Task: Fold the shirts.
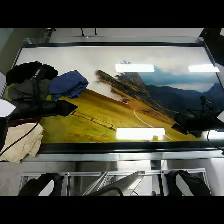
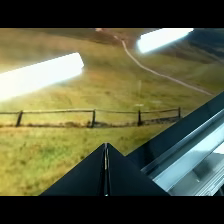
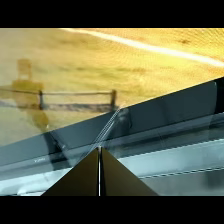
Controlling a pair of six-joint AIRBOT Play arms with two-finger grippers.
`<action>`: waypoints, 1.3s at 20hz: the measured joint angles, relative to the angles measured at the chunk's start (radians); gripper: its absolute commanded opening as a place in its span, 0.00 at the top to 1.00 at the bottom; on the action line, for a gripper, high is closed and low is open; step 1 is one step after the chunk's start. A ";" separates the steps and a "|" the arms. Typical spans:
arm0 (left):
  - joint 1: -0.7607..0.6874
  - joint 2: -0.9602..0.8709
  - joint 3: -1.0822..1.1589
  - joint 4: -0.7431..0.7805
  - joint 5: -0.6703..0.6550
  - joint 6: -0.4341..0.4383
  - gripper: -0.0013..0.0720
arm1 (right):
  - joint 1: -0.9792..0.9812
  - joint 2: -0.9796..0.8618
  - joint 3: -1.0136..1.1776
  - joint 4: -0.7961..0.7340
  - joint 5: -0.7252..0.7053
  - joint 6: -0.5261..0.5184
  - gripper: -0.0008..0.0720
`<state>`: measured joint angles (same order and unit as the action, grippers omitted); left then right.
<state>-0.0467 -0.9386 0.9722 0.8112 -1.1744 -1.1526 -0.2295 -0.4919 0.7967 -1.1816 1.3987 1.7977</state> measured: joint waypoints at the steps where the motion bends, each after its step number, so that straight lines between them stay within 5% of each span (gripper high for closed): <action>1: 0.000 -0.023 0.000 0.000 0.000 0.000 0.96 | 0.000 0.000 0.000 0.000 0.000 0.000 0.96; 8: 0.002 -0.236 0.008 -0.024 0.007 -0.013 0.96 | 0.000 0.000 0.000 0.000 0.000 0.000 0.96; 18: 0.104 -0.382 0.262 -0.010 -0.001 0.115 0.95 | 0.000 0.000 0.000 0.001 -0.042 0.005 0.96; 20: 0.116 -0.394 0.280 0.012 0.069 0.118 0.06 | 0.000 0.000 0.000 0.000 -0.054 -0.002 0.92; 22: 0.125 -0.420 0.289 0.047 0.158 0.117 0.06 | 0.000 -0.004 0.000 0.001 -0.071 -0.011 0.44; 26: 0.164 -0.523 0.297 0.092 0.297 0.115 0.06 | 0.000 -0.051 0.000 0.001 -0.093 -0.019 0.52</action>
<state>0.1169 -1.4620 1.2690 0.9035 -0.8776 -1.0374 -0.2295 -0.5434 0.7967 -1.1809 1.3052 1.7790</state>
